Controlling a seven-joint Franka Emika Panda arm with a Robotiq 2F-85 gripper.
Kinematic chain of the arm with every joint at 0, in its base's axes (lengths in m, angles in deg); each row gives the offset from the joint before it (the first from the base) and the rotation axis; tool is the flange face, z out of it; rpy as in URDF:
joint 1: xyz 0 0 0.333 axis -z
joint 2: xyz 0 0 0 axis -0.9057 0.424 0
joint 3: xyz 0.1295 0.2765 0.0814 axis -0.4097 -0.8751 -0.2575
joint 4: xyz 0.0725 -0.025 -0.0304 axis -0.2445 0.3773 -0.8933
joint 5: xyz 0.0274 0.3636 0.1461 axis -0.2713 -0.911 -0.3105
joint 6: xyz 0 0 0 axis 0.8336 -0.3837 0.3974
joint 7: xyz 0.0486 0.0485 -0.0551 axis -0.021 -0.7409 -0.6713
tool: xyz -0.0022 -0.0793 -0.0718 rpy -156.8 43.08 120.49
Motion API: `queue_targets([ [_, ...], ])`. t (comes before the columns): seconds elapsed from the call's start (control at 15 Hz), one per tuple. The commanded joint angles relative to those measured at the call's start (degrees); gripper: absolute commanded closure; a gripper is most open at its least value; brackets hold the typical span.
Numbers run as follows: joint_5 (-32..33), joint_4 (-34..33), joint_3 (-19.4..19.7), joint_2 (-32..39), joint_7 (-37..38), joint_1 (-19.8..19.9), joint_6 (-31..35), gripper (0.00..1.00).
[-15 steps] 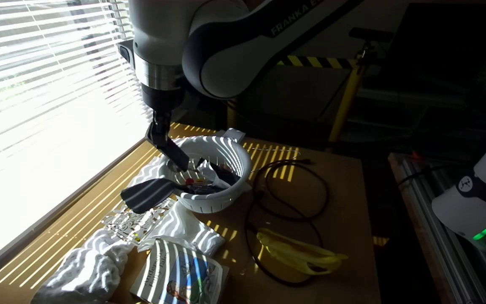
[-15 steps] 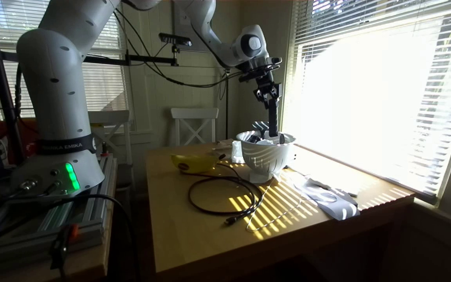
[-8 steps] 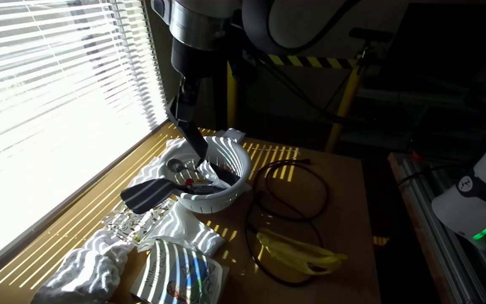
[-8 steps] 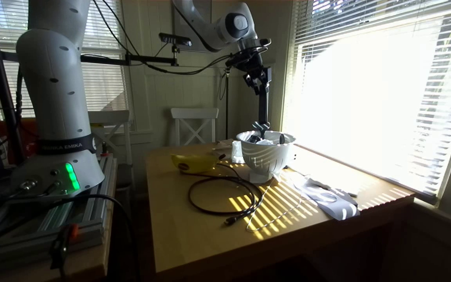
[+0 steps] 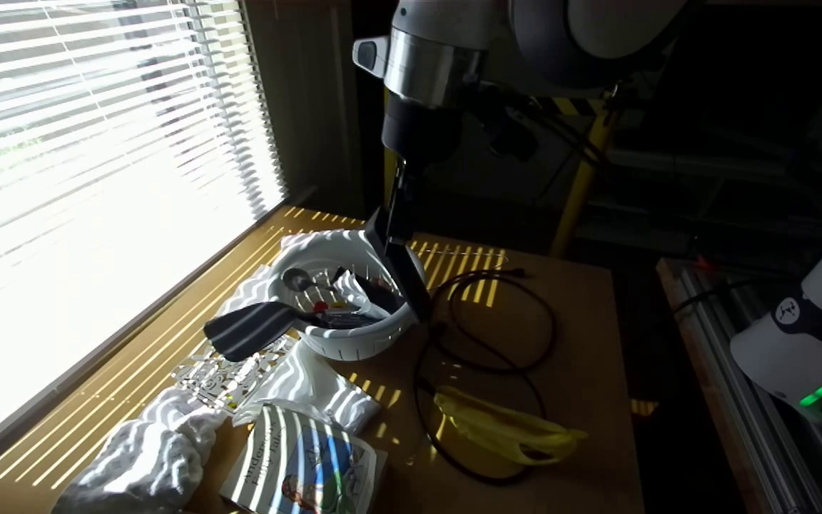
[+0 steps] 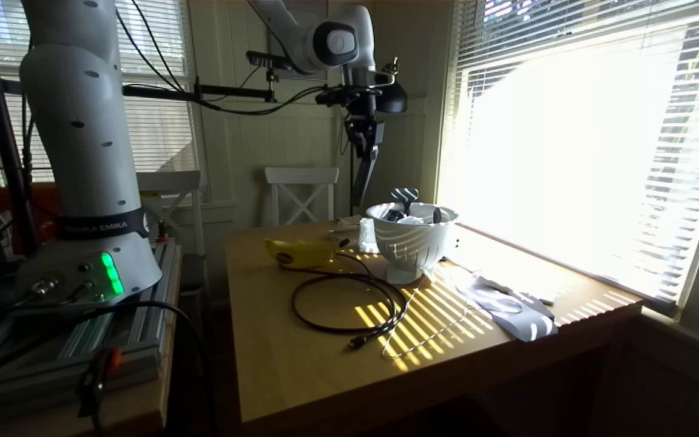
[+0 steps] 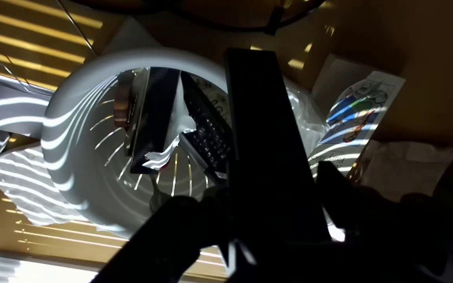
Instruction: Remove the black remote control from the white colander.
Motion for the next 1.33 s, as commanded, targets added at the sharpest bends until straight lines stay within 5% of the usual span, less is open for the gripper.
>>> queue_targets([
  [0.0, -8.70, 10.25, -1.24, -6.43, -1.72, 1.19, 0.34, 0.74],
  [0.33, -15.41, 14.58, 0.80, -5.93, -3.39, 2.77, -6.19, 0.74],
  [0.67, -20.36, 10.41, 6.04, 1.20, -20.39, 9.10, -20.73, 0.74],
  [1.07, -18.09, -3.88, 6.14, 16.03, -28.35, 13.89, -35.66, 0.74],
  [1.27, -16.00, -10.50, 4.72, 22.00, -23.33, 12.95, -38.60, 0.74],
])
